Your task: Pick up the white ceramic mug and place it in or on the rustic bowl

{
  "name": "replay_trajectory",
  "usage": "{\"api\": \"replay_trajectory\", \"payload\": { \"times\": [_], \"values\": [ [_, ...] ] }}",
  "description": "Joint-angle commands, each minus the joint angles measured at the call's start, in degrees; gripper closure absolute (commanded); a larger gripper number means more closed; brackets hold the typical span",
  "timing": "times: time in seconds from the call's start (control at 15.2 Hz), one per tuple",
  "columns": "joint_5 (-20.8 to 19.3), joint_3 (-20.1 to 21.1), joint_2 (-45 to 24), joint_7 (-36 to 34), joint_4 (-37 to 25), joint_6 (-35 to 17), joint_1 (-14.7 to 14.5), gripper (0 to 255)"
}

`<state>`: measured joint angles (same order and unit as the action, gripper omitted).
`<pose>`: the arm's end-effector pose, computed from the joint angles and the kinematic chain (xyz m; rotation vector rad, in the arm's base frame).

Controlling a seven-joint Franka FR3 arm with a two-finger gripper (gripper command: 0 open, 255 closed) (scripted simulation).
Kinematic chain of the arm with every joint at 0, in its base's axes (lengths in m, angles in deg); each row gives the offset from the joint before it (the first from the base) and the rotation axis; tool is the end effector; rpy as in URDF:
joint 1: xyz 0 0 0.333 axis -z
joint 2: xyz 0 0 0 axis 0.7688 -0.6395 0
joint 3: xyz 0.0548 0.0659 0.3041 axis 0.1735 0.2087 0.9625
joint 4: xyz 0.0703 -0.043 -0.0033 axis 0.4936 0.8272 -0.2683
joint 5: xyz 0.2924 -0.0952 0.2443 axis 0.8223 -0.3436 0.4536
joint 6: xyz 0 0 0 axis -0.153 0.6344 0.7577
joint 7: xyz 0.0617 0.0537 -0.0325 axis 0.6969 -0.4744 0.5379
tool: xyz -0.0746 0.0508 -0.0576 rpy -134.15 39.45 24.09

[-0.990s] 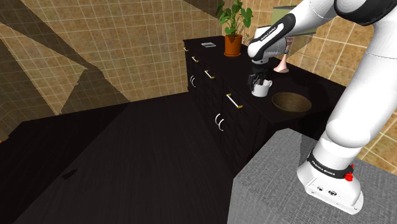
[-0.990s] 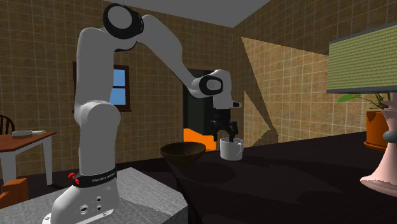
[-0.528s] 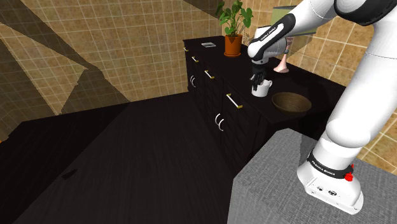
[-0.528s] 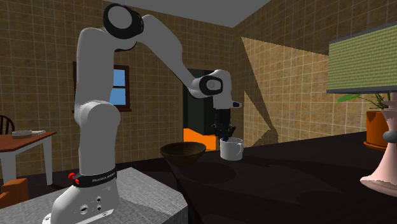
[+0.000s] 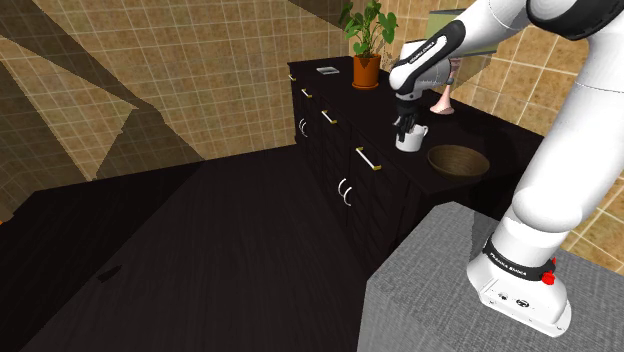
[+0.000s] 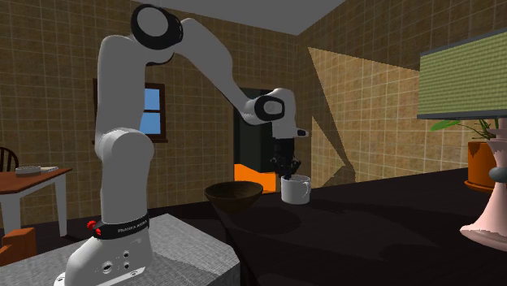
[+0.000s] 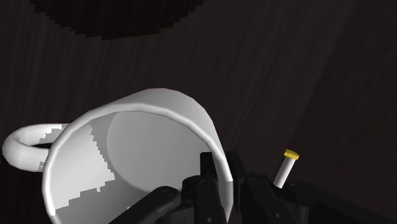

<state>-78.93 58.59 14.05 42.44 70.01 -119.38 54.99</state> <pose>0.4627 -0.2425 0.3492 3.0900 -0.1603 -0.0388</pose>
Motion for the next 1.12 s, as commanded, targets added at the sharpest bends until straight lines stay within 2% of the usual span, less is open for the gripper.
{"api": "replay_trajectory", "payload": {
  "times": [0.0,1.06],
  "values": [
    [-0.29,0.01,0.69,-0.18,-0.5,1.14,-0.04,255],
    [-2.41,0.49,6.7,-1.37,-7.16,13.47,-0.3,255]
  ]
}}
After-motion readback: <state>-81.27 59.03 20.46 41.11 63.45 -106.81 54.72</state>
